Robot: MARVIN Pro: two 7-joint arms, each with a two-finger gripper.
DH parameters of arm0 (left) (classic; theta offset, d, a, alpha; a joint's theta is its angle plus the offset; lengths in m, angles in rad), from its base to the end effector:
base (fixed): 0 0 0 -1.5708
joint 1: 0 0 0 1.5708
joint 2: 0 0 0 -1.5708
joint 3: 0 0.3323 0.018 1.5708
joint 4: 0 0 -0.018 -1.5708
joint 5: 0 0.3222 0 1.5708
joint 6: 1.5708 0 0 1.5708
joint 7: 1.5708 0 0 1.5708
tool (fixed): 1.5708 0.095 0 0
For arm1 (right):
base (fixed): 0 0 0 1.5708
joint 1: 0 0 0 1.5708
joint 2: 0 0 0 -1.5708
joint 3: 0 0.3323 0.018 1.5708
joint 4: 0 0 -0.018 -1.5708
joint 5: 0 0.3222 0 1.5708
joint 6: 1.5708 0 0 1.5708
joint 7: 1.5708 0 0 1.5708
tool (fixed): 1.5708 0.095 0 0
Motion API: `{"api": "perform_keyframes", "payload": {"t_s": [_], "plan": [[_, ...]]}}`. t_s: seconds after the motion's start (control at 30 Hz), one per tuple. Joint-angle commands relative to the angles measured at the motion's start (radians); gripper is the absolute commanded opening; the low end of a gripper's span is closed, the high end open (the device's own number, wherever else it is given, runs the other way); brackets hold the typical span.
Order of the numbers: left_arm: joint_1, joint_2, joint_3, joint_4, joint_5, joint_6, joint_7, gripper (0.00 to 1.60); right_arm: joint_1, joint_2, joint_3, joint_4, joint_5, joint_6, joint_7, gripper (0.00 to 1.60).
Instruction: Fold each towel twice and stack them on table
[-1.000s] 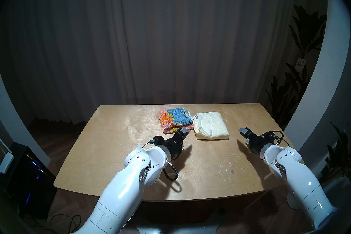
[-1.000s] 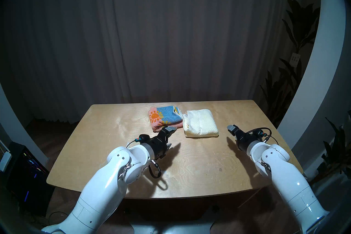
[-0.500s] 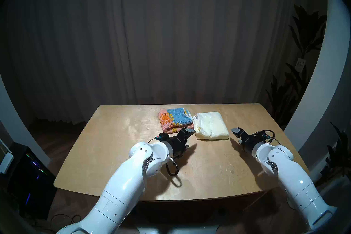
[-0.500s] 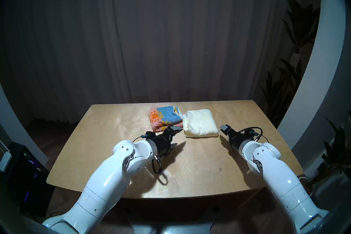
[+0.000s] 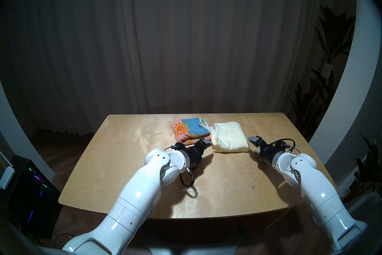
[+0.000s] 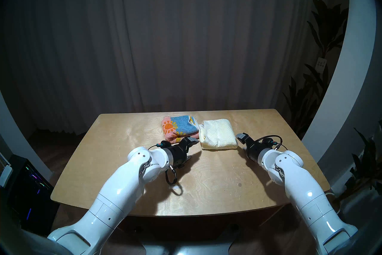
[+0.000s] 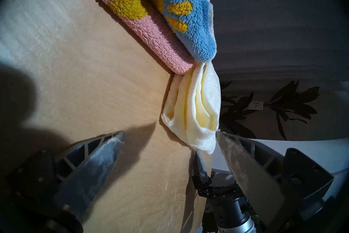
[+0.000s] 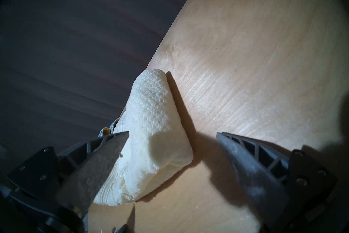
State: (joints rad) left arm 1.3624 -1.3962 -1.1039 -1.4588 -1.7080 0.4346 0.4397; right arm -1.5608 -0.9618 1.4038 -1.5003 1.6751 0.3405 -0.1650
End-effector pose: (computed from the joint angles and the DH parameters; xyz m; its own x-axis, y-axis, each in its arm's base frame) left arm 0.4353 -0.1434 -0.3799 0.7615 0.6404 0.0997 0.2334 -0.4145 0.8796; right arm 0.4178 -0.1394 -0.3758 0.4735 -0.7832 0.4029 -0.2208 -0.5484 -0.8065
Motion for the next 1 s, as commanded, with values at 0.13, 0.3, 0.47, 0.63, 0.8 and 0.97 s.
{"api": "perform_keyframes", "payload": {"t_s": [0.13,0.3,0.47,0.63,0.8,0.97], "plan": [[-0.124,-0.042,0.021,0.069,0.027,0.027,-0.047,1.60,0.102,0.000,-0.025,0.062,0.016,0.071,0.006,1.60],[-0.162,-0.052,0.046,0.123,0.049,0.053,-0.085,1.60,0.139,-0.008,-0.038,0.110,0.030,0.100,0.012,1.60],[-0.188,-0.058,0.060,0.167,0.069,0.064,-0.129,1.60,0.169,-0.011,-0.050,0.145,0.035,0.120,0.020,1.60],[-0.224,-0.060,0.080,0.215,0.104,0.068,-0.163,1.60,0.200,-0.015,-0.066,0.185,0.028,0.130,0.025,1.60],[-0.252,-0.066,0.087,0.258,0.122,0.070,-0.194,1.60,0.236,-0.023,-0.080,0.233,0.032,0.151,0.047,1.60],[-0.260,-0.077,0.058,0.310,0.109,0.048,-0.239,1.60,0.274,-0.027,-0.092,0.280,0.036,0.176,0.068,1.60]]}}
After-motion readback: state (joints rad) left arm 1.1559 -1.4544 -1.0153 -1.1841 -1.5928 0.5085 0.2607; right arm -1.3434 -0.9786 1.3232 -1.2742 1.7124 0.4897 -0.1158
